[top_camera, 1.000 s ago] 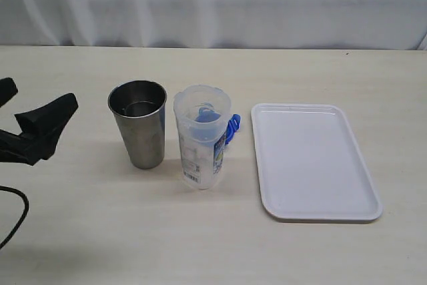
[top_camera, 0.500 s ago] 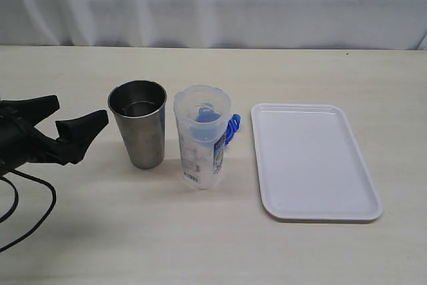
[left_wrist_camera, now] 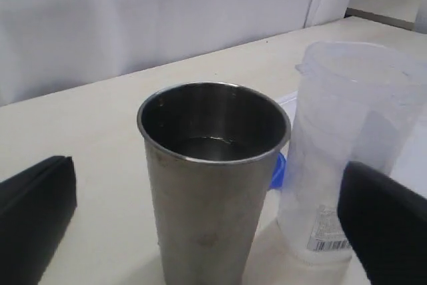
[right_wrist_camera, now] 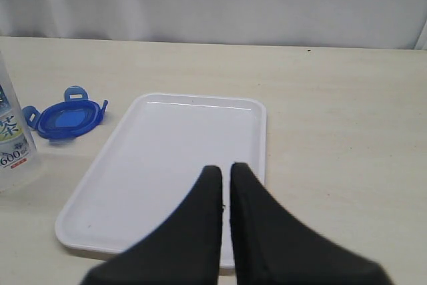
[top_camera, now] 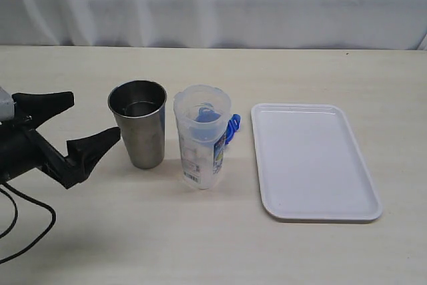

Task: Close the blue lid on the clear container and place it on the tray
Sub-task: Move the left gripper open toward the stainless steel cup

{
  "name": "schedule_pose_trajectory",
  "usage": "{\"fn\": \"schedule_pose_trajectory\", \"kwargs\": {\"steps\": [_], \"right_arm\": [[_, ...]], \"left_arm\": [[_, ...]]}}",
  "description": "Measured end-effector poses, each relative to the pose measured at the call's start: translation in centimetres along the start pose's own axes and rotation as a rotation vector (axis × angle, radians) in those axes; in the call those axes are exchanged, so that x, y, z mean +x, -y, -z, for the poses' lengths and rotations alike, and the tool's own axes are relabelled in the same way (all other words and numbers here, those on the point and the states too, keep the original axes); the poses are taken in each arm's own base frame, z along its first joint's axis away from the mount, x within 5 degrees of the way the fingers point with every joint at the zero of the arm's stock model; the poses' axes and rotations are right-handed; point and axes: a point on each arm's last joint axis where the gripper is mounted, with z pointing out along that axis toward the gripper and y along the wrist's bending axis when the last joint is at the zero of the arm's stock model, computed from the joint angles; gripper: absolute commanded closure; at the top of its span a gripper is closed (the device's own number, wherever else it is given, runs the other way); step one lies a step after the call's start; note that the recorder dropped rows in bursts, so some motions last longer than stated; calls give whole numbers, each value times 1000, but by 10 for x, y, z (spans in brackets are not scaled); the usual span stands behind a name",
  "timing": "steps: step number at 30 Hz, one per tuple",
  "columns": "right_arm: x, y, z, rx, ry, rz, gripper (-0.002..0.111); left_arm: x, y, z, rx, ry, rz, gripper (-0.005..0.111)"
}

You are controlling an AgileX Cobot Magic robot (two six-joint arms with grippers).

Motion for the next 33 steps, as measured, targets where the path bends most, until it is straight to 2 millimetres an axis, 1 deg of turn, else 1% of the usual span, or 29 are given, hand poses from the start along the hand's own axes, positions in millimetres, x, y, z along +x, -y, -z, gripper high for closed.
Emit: {"fn": "schedule_pose_trajectory", "kwargs": {"steps": [3,6,7,9,13,18,22,33], "right_arm": [[0,0,0,0,0,0,104],[0,0,0,0,0,0,104],[0,0,0,0,0,0,104],[0,0,0,0,0,0,104],[0,0,0,0,0,0,104],[0,0,0,0,0,0,104],[0,0,0,0,0,0,104],[0,0,0,0,0,0,104]], "left_arm": [[2,0,-1,3,-9,-33,2],[16,-1,-17,41,-51,-51,2],[23,-3,-26,56,-68,-64,2],[32,-8,-35,62,-86,-64,2],[42,-17,-50,70,-94,-58,2],[51,-23,-61,95,-95,-60,2],[56,-25,-67,111,-100,-63,2],[55,-31,-78,124,-81,-56,2]]}}
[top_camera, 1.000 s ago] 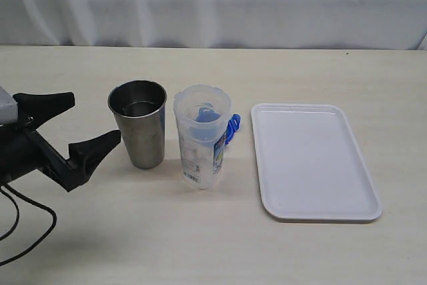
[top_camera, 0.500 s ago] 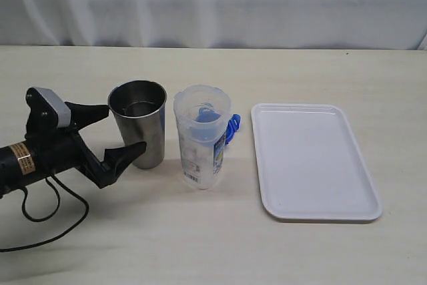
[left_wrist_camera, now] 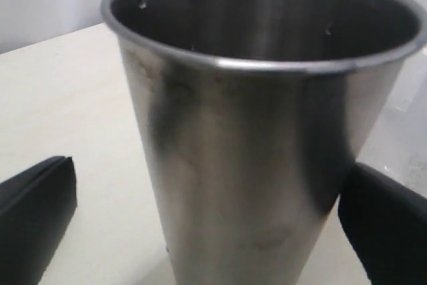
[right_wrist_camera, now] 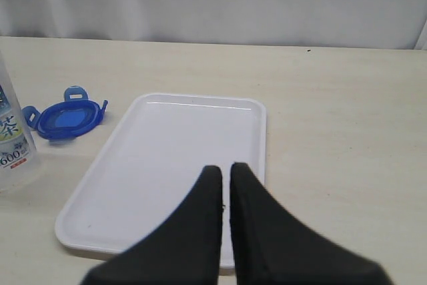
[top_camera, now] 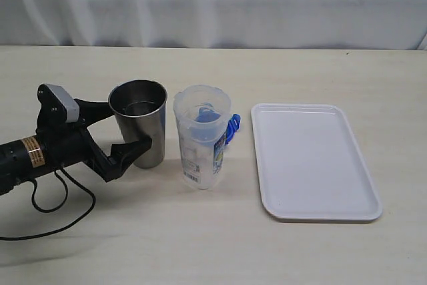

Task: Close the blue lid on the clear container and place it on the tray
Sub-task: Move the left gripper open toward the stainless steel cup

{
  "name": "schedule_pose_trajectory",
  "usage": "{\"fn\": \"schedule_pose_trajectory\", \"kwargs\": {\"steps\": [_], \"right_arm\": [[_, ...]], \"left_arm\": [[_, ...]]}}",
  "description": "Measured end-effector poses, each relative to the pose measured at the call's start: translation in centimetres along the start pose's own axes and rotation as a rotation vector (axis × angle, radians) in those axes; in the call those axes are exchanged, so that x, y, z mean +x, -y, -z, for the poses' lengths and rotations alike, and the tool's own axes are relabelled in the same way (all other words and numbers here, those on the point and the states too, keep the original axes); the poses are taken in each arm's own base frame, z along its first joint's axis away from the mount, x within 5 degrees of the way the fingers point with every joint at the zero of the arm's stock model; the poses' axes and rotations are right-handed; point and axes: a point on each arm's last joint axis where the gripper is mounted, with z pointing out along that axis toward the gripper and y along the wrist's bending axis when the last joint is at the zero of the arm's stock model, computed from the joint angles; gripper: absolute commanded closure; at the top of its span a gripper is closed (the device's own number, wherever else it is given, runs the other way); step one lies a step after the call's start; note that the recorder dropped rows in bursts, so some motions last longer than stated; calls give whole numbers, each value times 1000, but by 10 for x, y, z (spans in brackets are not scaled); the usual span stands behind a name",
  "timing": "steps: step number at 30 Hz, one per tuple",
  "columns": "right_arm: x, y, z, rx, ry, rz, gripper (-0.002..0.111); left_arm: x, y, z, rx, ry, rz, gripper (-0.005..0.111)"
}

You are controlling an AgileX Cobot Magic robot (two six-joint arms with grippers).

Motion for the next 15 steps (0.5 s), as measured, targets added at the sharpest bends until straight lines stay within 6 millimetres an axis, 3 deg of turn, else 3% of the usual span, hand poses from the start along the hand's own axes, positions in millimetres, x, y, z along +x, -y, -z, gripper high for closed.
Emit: {"fn": "schedule_pose_trajectory", "kwargs": {"steps": [15], "right_arm": [[0,0,0,0,0,0,104]], "left_arm": [[-7,9,-13,39,22,-14,2]]}}
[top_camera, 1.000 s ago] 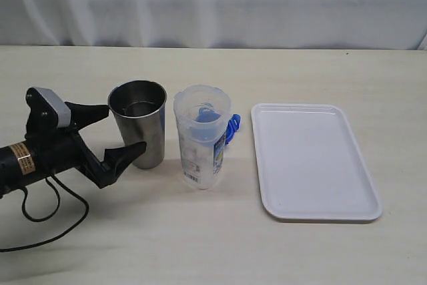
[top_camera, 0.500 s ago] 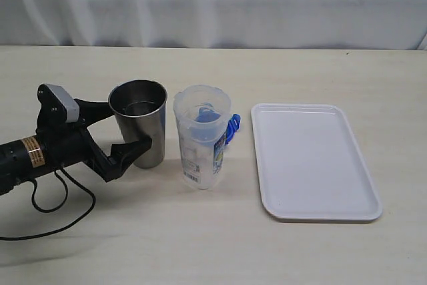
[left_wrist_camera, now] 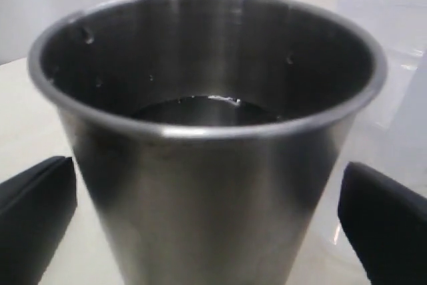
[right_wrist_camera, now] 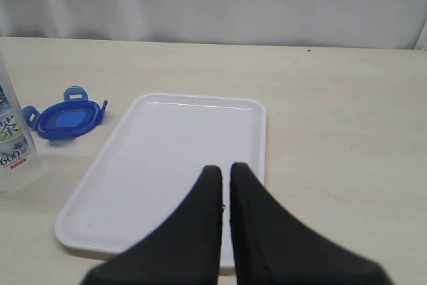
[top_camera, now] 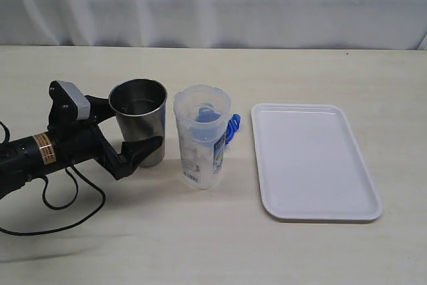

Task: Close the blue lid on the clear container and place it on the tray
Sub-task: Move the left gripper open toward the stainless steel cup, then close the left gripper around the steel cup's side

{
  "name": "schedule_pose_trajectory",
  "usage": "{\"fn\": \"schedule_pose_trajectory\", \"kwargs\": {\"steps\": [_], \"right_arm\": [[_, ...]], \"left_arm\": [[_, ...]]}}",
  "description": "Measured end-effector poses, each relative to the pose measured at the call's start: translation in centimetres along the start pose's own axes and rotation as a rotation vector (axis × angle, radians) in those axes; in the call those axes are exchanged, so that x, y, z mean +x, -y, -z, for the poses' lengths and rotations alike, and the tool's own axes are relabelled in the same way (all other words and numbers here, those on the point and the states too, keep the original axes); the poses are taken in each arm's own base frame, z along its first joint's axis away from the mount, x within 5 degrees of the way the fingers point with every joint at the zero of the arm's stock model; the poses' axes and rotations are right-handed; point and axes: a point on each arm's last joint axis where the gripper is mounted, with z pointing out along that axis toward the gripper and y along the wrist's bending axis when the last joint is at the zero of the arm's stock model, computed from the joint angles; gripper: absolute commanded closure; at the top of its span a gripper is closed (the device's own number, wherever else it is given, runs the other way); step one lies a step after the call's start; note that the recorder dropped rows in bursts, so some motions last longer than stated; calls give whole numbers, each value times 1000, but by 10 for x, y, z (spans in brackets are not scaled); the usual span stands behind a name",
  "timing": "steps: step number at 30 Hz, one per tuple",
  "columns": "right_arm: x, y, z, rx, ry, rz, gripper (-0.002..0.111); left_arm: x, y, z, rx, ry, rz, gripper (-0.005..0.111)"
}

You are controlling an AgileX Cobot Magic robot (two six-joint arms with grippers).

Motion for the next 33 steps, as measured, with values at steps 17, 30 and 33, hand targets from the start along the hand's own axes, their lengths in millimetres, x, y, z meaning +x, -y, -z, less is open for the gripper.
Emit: {"fn": "schedule_pose_trajectory", "kwargs": {"steps": [17,30,33], "right_arm": [[0,0,0,0,0,0,104],[0,0,0,0,0,0,104],[0,0,0,0,0,0,104]], "left_arm": [[-10,-5,-11,-17,41,-5,2],[-12,-5,-14,-41,50,10,2],[-12,-6,-14,-43,54,16,2]]}}
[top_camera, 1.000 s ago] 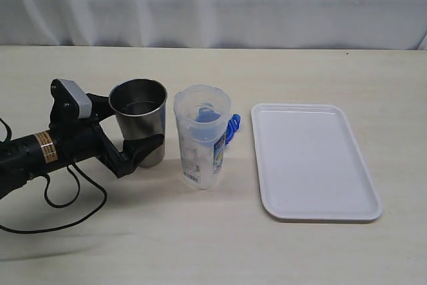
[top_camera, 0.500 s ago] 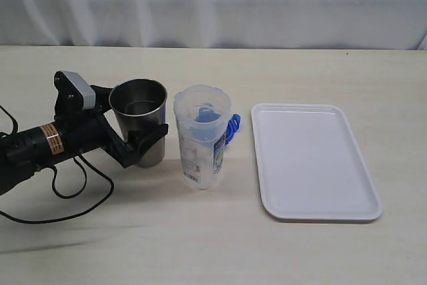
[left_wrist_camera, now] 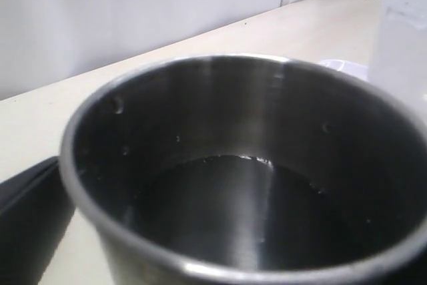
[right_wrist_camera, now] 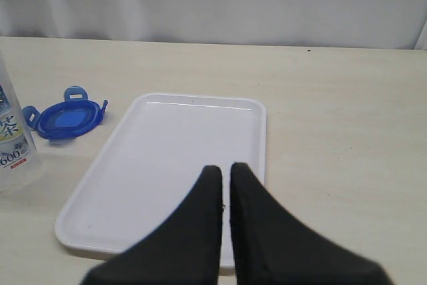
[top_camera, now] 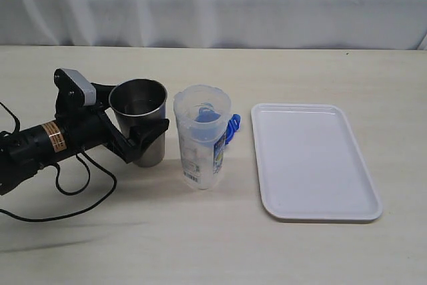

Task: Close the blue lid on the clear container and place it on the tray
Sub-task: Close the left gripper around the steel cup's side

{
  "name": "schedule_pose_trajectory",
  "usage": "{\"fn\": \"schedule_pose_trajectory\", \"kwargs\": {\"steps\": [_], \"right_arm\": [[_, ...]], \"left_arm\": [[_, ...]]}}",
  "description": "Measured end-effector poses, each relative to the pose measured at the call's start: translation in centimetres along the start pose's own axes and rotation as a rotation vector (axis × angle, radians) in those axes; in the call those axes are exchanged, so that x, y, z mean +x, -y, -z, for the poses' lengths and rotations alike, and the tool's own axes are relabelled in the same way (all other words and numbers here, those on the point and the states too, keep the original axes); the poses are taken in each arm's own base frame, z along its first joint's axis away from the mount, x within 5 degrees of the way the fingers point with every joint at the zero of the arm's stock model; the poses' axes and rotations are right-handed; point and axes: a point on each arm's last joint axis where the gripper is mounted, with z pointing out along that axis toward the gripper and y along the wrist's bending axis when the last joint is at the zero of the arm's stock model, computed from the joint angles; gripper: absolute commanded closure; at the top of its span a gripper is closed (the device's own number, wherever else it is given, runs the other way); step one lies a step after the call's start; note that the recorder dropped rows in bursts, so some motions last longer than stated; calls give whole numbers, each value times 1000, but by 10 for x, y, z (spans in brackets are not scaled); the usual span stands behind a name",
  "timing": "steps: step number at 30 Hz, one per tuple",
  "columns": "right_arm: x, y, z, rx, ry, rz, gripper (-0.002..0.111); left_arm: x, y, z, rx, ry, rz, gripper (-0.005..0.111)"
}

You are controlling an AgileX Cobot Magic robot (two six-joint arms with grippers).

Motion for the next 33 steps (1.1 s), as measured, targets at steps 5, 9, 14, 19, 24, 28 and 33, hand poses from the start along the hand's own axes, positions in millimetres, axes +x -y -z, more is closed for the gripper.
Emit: {"fn": "schedule_pose_trajectory", "kwargs": {"steps": [5,9,14,19,24,28,33], "right_arm": [[0,0,0,0,0,0,104],[0,0,0,0,0,0,104],[0,0,0,0,0,0,104],[0,0,0,0,0,0,104],[0,0,0,0,0,0,104],[0,0,0,0,0,0,104],[0,0,0,0,0,0,104]], "left_arm": [[0,0,0,0,0,2,2],[-1,-1,-1,-1,5,12,2],[-2,-2,-2,1,8,31,2],[-3,-3,-3,3,13,33,2],[-4,-3,-3,4,15,33,2],[-4,-3,-3,4,15,33,2],[-4,-3,-3,4,15,33,2]]}}
